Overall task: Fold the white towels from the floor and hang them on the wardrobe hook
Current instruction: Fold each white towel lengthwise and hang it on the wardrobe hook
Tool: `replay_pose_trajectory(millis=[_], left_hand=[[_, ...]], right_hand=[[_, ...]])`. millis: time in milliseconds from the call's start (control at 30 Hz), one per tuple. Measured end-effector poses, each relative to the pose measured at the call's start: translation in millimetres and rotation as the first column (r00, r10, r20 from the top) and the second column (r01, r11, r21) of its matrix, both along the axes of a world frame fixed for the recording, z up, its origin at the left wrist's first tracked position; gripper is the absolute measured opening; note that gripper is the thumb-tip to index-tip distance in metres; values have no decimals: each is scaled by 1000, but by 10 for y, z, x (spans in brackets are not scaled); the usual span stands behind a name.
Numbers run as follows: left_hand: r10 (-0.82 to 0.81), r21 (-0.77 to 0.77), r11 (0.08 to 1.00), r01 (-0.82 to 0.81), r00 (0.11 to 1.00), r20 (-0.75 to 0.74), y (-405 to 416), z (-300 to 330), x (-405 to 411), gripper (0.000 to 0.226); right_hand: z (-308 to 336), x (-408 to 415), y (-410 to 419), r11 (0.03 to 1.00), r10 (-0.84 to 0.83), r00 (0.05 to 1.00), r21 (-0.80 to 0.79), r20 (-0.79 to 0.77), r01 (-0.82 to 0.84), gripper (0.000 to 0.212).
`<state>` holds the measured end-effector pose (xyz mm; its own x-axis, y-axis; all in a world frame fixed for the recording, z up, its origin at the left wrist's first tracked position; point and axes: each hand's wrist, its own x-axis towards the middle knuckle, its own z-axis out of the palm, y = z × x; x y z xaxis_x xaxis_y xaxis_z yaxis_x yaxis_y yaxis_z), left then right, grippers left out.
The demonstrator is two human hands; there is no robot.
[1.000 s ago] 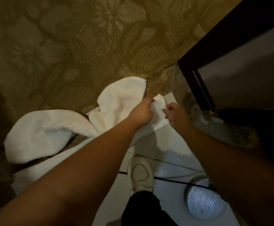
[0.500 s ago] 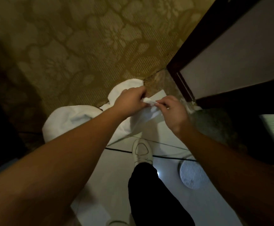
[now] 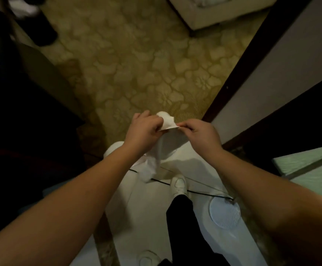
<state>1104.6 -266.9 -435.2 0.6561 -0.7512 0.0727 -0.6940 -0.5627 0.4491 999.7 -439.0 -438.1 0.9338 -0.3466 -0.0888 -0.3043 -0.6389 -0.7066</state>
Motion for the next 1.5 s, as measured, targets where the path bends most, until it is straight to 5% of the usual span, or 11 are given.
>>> replay_pose_trajectory(millis=[100,333,533,800,933,1067,1300,1500], left_hand=[[186,86,980,-177,977,-107,284,776,-186,50],[361,151,930,-334,907,-216,1003,2475,-567,24],[519,-37,830,-557,795,-314,1619,3418,-1407,22],[547,-247,530,-811,550,-631,2150,3964,-3158,16],[494,-249,464,-850,482,-724,2385,4267,-4075,13],[526,-274,387,-880,455,-719,2611,4633,-5003,13],[632,-399,199,-895,428,-646,2983,5263,-6682,9],[707,-474,74,-878,381,-596,3144,5434,-8155,8]], right_hand=[[831,-95,237,998,54,998,-33,45,-53,18],[2600,-244,640,936,285,955,-239,88,-257,19],[3589,-702,822,839,469,883,-311,-7,-448,15],[4059,-1831,1138,705,696,713,-267,87,-657,8],[4272,-2436,1348,620,781,611,-277,126,-734,8],[4529,-3002,1645,538,843,517,-269,150,-799,15],[4646,-4123,2152,267,931,333,-344,-149,-900,31],[4215,-5247,2292,321,893,393,-302,-218,-898,37]])
